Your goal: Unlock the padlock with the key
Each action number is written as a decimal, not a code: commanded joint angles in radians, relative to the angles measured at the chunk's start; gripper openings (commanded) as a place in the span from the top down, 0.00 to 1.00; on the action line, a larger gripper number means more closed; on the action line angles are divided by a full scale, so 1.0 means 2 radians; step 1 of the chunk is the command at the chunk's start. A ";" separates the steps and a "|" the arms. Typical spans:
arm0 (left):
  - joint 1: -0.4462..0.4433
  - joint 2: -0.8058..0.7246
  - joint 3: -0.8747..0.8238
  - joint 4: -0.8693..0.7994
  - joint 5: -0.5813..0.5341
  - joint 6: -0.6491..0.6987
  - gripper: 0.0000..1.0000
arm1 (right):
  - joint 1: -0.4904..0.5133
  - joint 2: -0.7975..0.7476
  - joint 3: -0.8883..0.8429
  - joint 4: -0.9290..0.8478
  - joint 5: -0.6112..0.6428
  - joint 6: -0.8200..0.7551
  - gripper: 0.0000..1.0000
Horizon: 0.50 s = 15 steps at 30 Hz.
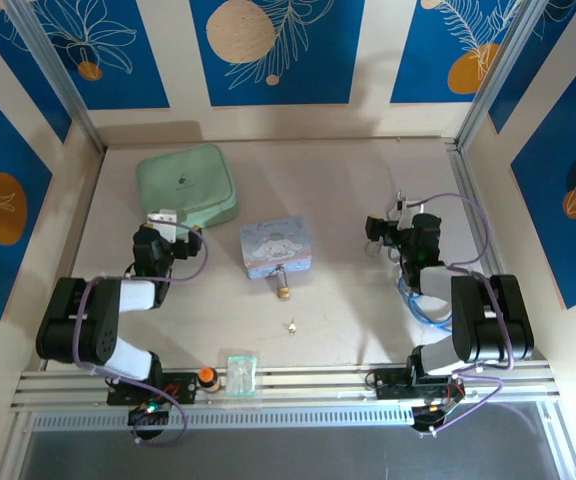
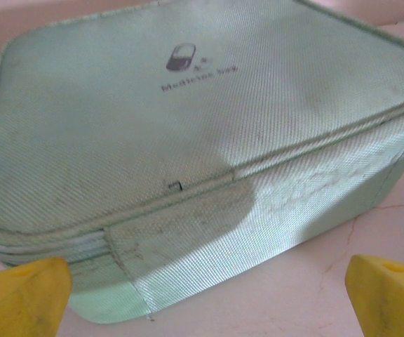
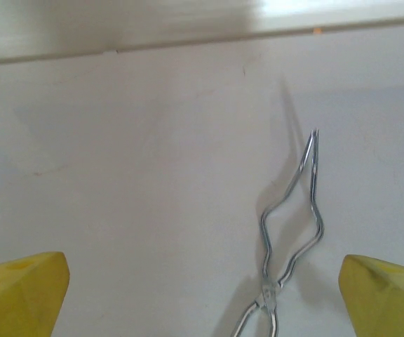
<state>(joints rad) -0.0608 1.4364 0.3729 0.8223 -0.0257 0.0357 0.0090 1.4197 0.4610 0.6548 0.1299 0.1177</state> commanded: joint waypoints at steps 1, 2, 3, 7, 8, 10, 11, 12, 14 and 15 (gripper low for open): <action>0.003 -0.061 0.009 -0.053 0.006 0.004 0.00 | -0.001 -0.036 0.007 -0.037 -0.015 -0.011 0.01; 0.003 -0.079 0.009 -0.058 0.003 -0.002 0.01 | -0.001 -0.049 0.006 -0.042 -0.015 -0.011 0.01; 0.003 -0.100 0.012 -0.073 -0.002 -0.022 0.00 | 0.000 -0.064 0.005 -0.051 -0.015 -0.008 0.01; 0.004 -0.171 0.063 -0.207 -0.005 -0.159 0.00 | -0.002 -0.128 0.039 -0.168 0.010 0.077 0.01; 0.004 -0.176 0.069 -0.216 0.006 -0.180 0.00 | -0.003 -0.138 0.055 -0.214 0.027 0.108 0.01; 0.004 -0.186 0.063 -0.208 0.010 -0.250 0.00 | -0.010 -0.154 0.081 -0.287 0.031 0.156 0.01; 0.004 -0.193 0.052 -0.197 0.011 -0.279 0.00 | -0.015 -0.159 0.083 -0.294 0.010 0.160 0.01; 0.004 -0.201 0.039 -0.183 0.021 -0.304 0.00 | -0.018 -0.165 0.083 -0.299 -0.014 0.165 0.01; 0.004 -0.215 0.042 -0.244 0.021 -0.335 0.00 | -0.019 -0.175 0.084 -0.315 -0.060 0.170 0.01; 0.004 -0.220 0.071 -0.354 -0.012 -0.373 0.00 | -0.017 -0.180 0.085 -0.323 -0.083 0.176 0.01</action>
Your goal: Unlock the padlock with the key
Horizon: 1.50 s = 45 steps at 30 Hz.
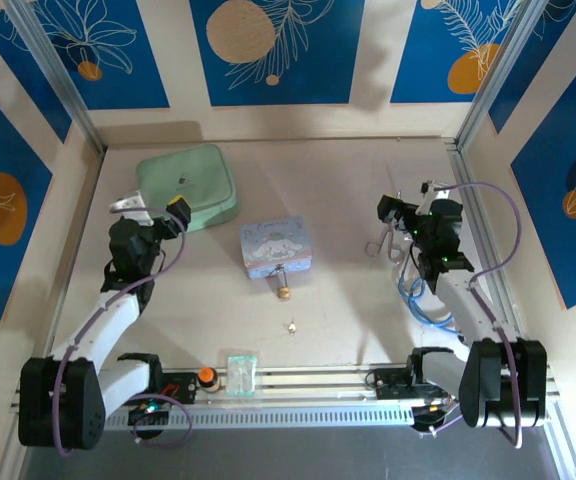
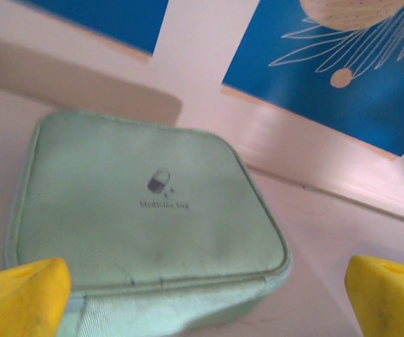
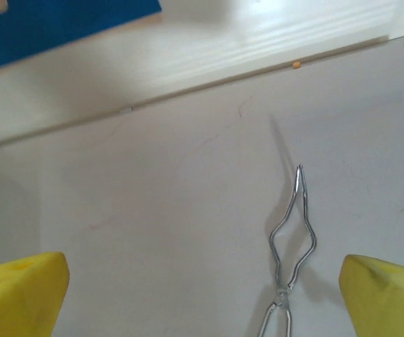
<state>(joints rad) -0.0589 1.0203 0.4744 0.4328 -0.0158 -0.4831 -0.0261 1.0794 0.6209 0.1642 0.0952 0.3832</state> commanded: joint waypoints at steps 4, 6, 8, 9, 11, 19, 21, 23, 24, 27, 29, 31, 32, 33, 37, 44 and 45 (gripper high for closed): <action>-0.006 -0.012 0.051 -0.255 0.013 -0.129 0.00 | 0.026 -0.021 0.010 -0.115 -0.114 0.013 0.01; -0.017 -0.020 0.051 -0.276 0.022 -0.130 0.00 | 0.046 -0.021 0.019 -0.150 -0.105 0.010 0.01; -0.031 -0.028 0.051 -0.294 0.035 -0.118 0.00 | 0.073 -0.023 0.021 -0.173 -0.100 0.011 0.01; -0.042 -0.026 0.058 -0.312 0.050 -0.105 0.00 | 0.090 -0.023 0.023 -0.185 -0.093 0.014 0.01; -0.071 -0.019 0.078 -0.349 0.055 -0.094 0.00 | 0.133 -0.024 0.027 -0.211 -0.062 0.022 0.01; -0.213 -0.004 0.105 -0.378 0.047 -0.100 0.00 | 0.333 -0.012 0.008 -0.235 0.040 0.124 0.04; -0.240 0.002 0.103 -0.374 0.050 -0.112 0.00 | 0.382 -0.003 0.003 -0.236 0.071 0.147 0.06; -0.266 0.005 0.101 -0.371 0.041 -0.120 0.00 | 0.423 0.008 -0.001 -0.237 0.093 0.169 0.11; -0.280 0.007 0.101 -0.368 0.035 -0.125 0.00 | 0.443 0.015 -0.002 -0.239 0.105 0.185 0.14; -0.313 0.016 0.098 -0.359 0.029 -0.144 0.00 | 0.485 0.047 -0.004 -0.228 0.111 0.214 0.18; -0.329 0.022 0.093 -0.349 0.030 -0.156 0.00 | 0.506 0.074 0.003 -0.227 0.116 0.229 0.22; -0.343 0.026 0.089 -0.340 0.025 -0.164 0.01 | 0.522 0.101 0.016 -0.231 0.119 0.240 0.26; -0.350 0.029 0.089 -0.338 0.021 -0.166 0.01 | 0.531 0.113 0.022 -0.231 0.120 0.244 0.29; -0.357 0.032 0.088 -0.337 0.018 -0.168 0.01 | 0.541 0.125 0.026 -0.229 0.122 0.247 0.31; -0.379 0.042 0.085 -0.332 0.013 -0.176 0.01 | 0.562 0.161 0.039 -0.223 0.122 0.255 0.35; -0.385 0.031 0.062 -0.315 0.006 -0.193 0.03 | 0.586 0.200 0.060 -0.215 0.125 0.246 0.42; -0.385 0.029 0.061 -0.318 0.004 -0.193 0.03 | 0.592 0.206 0.066 -0.222 0.129 0.247 0.42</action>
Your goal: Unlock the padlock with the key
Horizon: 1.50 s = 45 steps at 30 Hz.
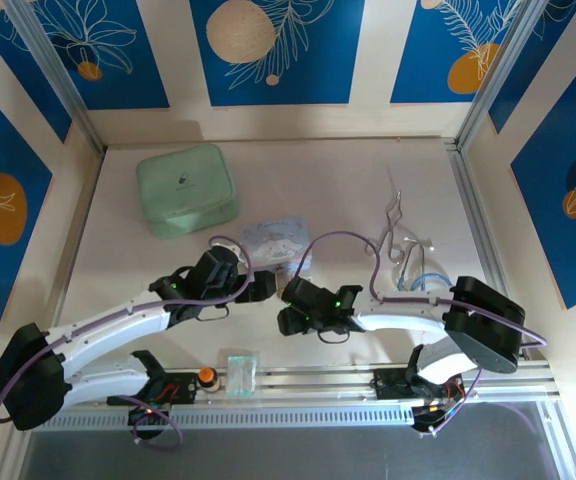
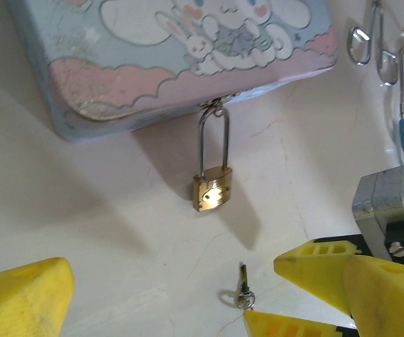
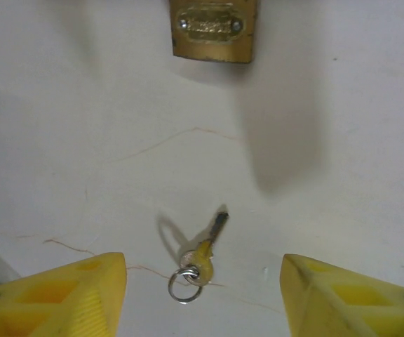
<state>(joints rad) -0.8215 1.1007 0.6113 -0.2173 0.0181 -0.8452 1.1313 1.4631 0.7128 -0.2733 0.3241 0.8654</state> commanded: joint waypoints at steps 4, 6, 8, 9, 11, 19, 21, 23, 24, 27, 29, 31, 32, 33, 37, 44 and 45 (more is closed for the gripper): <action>-0.003 -0.018 -0.014 0.004 -0.015 -0.015 0.02 | 0.031 0.032 0.039 -0.037 0.042 0.020 0.46; -0.004 -0.020 -0.017 0.007 -0.015 -0.020 0.02 | 0.037 0.040 0.044 -0.052 0.054 0.032 0.47; -0.004 -0.022 -0.018 0.008 -0.015 -0.023 0.02 | 0.043 0.047 0.054 -0.073 0.068 0.042 0.47; -0.004 -0.023 -0.019 0.007 -0.015 -0.024 0.02 | 0.046 0.052 0.060 -0.085 0.075 0.047 0.47; -0.004 -0.024 -0.021 0.009 -0.017 -0.026 0.02 | 0.050 0.062 0.066 -0.090 0.073 0.047 0.48; -0.004 -0.028 -0.032 0.018 -0.022 -0.038 0.02 | 0.049 0.084 0.067 -0.084 0.061 0.051 0.64; -0.004 -0.027 -0.037 0.023 -0.022 -0.038 0.02 | 0.049 0.083 0.065 -0.085 0.061 0.054 0.65; -0.004 -0.025 -0.038 0.025 -0.021 -0.040 0.02 | 0.048 0.085 0.066 -0.091 0.058 0.057 0.68; -0.004 -0.023 -0.039 0.028 -0.020 -0.042 0.02 | 0.048 0.086 0.068 -0.098 0.055 0.059 0.68; -0.004 -0.022 -0.045 0.038 -0.017 -0.047 0.02 | 0.048 0.086 0.067 -0.104 0.039 0.055 0.77; -0.003 -0.021 -0.048 0.045 -0.017 -0.052 0.02 | 0.048 0.088 0.063 -0.108 0.031 0.056 0.77; -0.004 -0.019 -0.050 0.050 -0.016 -0.054 0.02 | 0.048 0.086 0.055 -0.096 0.024 0.052 0.78; -0.004 -0.018 -0.050 0.051 -0.017 -0.054 0.02 | 0.047 0.084 0.053 -0.091 0.021 0.048 0.79; -0.004 -0.016 -0.050 0.052 -0.017 -0.055 0.02 | 0.044 0.083 0.055 -0.090 0.017 0.044 0.85; -0.005 -0.013 -0.046 0.055 -0.009 -0.057 0.02 | 0.037 0.079 0.048 -0.086 0.006 0.037 0.89; -0.009 -0.010 -0.068 0.121 0.002 -0.063 0.17 | 0.001 0.033 -0.009 -0.019 -0.040 0.009 0.98; -0.012 -0.007 -0.068 0.128 0.004 -0.063 0.17 | -0.002 0.024 -0.013 -0.016 -0.042 -0.001 0.98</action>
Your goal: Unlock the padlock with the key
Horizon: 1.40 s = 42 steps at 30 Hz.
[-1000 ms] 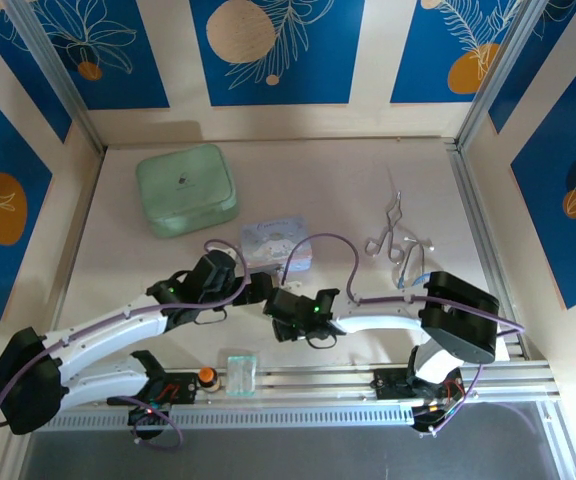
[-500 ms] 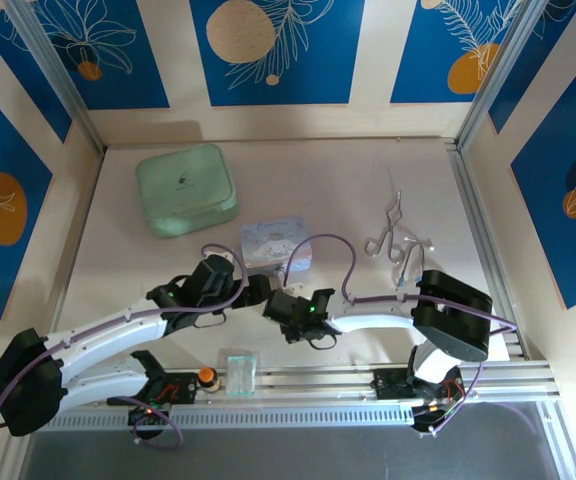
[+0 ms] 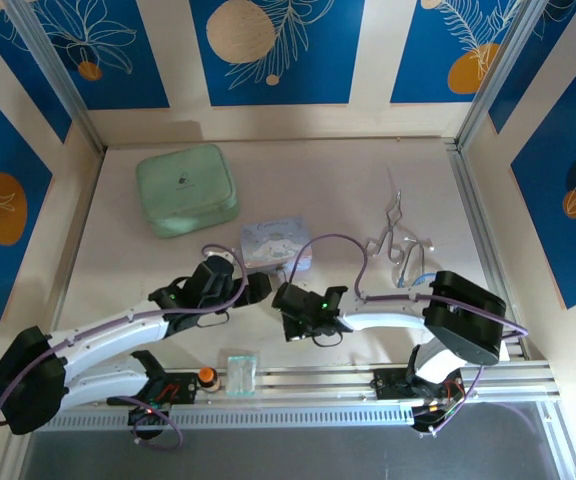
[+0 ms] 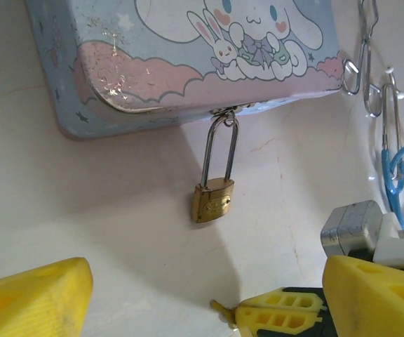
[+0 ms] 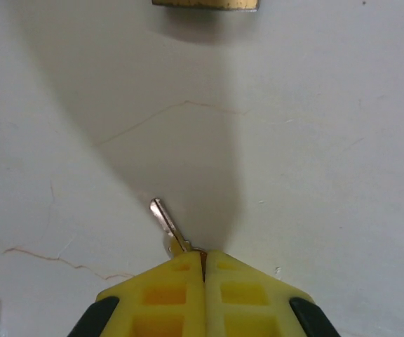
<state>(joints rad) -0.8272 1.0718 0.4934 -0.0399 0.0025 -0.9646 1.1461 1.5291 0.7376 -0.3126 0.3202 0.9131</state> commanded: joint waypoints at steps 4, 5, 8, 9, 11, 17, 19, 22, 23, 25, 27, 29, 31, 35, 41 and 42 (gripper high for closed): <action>-0.017 0.027 -0.008 0.059 0.019 -0.007 0.23 | -0.033 -0.041 -0.047 0.026 -0.062 -0.063 0.99; -0.020 0.032 -0.009 0.069 0.022 -0.012 0.24 | -0.042 -0.050 -0.055 0.034 -0.074 -0.066 0.99; -0.032 0.039 -0.022 0.110 0.017 -0.033 0.28 | -0.062 -0.082 -0.077 0.063 -0.094 -0.066 0.99; -0.036 0.040 -0.028 0.129 0.014 -0.046 0.28 | -0.067 -0.093 -0.082 0.070 -0.098 -0.064 0.99; -0.042 0.044 -0.038 0.164 0.006 -0.074 0.28 | -0.078 -0.112 -0.089 0.078 -0.103 -0.059 0.99; -0.089 0.065 -0.073 0.256 -0.084 -0.252 0.28 | -0.098 -0.153 -0.091 0.083 -0.104 -0.052 0.99; -0.104 0.073 -0.071 0.263 -0.110 -0.304 0.27 | -0.098 -0.164 -0.086 0.078 -0.093 -0.050 0.99; -0.124 0.087 -0.067 0.287 -0.138 -0.358 0.26 | -0.099 -0.180 -0.086 0.087 -0.075 -0.047 0.99; -0.128 0.091 -0.064 0.295 -0.145 -0.370 0.26 | -0.100 -0.183 -0.085 0.090 -0.072 -0.046 0.99; -0.135 0.097 -0.053 0.287 -0.155 -0.393 0.26 | -0.100 -0.186 -0.085 0.099 -0.067 -0.040 0.99; -0.136 0.105 -0.035 0.262 -0.149 -0.413 0.27 | -0.098 -0.189 -0.087 0.109 -0.060 -0.034 0.99; -0.137 0.116 -0.024 0.242 -0.136 -0.439 0.28 | -0.096 -0.196 -0.095 0.122 -0.048 -0.025 0.99; -0.139 0.128 -0.021 0.253 -0.131 -0.449 0.30 | -0.095 -0.204 -0.102 0.133 -0.040 -0.018 0.99; -0.141 0.139 -0.017 0.257 -0.134 -0.464 0.33 | -0.095 -0.208 -0.109 0.149 -0.028 -0.013 0.99; -0.144 0.144 -0.023 0.267 -0.143 -0.484 0.25 | -0.094 -0.215 -0.120 0.169 -0.016 -0.008 0.99; -0.145 0.145 -0.026 0.282 -0.144 -0.487 0.22 | -0.095 -0.217 -0.126 0.183 -0.016 -0.007 0.99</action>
<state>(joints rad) -1.1015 1.3518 0.4374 0.4778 -0.2516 -1.8977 0.9516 1.1229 0.5148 -0.0071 0.2596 0.8799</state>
